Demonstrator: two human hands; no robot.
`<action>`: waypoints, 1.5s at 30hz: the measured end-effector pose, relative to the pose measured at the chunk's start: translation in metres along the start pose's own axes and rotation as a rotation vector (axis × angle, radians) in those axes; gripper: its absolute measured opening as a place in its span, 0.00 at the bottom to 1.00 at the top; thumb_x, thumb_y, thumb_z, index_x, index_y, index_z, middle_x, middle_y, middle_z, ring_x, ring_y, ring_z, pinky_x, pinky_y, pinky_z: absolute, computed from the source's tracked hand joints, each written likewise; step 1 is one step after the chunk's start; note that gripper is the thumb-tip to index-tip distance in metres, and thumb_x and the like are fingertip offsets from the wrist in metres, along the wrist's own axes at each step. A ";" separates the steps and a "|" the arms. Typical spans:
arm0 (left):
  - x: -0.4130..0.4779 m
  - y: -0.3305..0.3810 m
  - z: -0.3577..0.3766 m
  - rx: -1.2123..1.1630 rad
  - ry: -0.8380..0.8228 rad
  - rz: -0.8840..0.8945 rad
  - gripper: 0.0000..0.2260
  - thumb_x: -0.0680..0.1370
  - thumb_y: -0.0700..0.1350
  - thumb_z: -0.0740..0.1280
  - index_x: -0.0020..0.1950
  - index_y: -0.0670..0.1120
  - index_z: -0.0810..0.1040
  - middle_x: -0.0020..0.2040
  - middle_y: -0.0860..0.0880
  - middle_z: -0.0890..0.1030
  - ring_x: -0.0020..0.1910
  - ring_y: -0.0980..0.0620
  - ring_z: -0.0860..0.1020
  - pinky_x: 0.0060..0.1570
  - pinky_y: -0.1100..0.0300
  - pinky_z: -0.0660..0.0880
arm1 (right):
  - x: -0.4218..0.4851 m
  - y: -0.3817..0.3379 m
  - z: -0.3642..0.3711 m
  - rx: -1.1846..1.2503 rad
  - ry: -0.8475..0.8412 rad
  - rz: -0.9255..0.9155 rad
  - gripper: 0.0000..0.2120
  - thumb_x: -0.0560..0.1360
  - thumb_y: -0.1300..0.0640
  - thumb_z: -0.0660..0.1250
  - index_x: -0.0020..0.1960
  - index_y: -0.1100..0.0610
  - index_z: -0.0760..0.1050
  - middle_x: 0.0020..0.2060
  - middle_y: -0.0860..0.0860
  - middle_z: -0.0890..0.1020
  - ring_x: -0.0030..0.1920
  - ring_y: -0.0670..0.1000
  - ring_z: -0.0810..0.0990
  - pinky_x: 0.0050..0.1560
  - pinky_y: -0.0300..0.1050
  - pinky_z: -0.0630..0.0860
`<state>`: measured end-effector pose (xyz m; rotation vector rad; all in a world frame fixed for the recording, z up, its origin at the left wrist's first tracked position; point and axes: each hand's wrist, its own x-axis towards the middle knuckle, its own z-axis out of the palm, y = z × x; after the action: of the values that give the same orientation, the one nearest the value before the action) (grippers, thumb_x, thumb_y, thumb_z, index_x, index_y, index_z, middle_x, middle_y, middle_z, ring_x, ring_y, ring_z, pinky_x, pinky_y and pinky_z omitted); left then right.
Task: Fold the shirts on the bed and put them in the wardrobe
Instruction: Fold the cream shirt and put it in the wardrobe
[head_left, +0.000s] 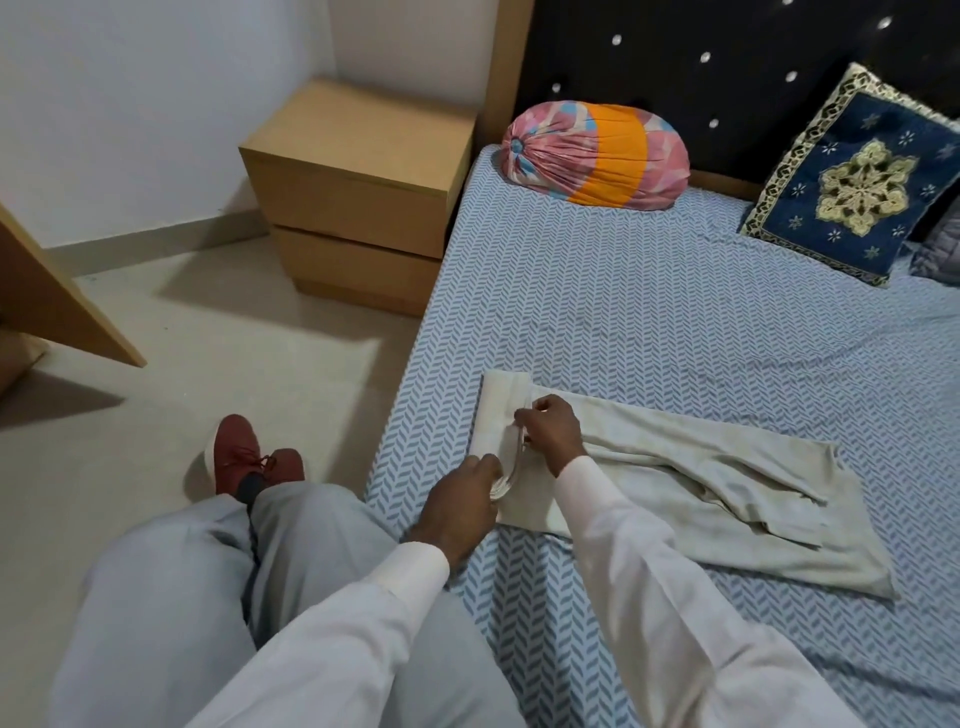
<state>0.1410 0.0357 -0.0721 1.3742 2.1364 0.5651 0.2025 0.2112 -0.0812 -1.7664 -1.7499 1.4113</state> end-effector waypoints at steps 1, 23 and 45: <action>0.001 -0.001 0.000 -0.002 -0.040 0.003 0.17 0.75 0.42 0.68 0.63 0.48 0.72 0.56 0.46 0.76 0.52 0.45 0.78 0.51 0.53 0.75 | -0.002 0.001 -0.002 -0.037 0.003 -0.003 0.14 0.62 0.53 0.70 0.45 0.54 0.75 0.38 0.53 0.83 0.42 0.56 0.83 0.49 0.57 0.83; 0.002 -0.018 -0.001 -0.313 -0.149 -0.378 0.19 0.77 0.52 0.63 0.66 0.47 0.73 0.64 0.44 0.78 0.60 0.43 0.77 0.62 0.49 0.74 | -0.033 -0.039 0.053 -0.976 -0.126 -0.203 0.41 0.71 0.46 0.69 0.76 0.63 0.58 0.69 0.56 0.71 0.67 0.59 0.72 0.60 0.53 0.72; -0.044 -0.040 -0.096 -0.397 0.170 -0.100 0.17 0.67 0.47 0.78 0.52 0.51 0.77 0.45 0.53 0.78 0.41 0.58 0.76 0.43 0.64 0.73 | -0.045 -0.055 0.041 0.022 -0.268 -0.296 0.35 0.68 0.58 0.64 0.76 0.55 0.67 0.69 0.57 0.72 0.65 0.58 0.76 0.67 0.57 0.74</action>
<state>0.0674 -0.0260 -0.0129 1.0264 2.0620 1.0325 0.1476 0.1668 -0.0390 -1.2854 -2.0187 1.5825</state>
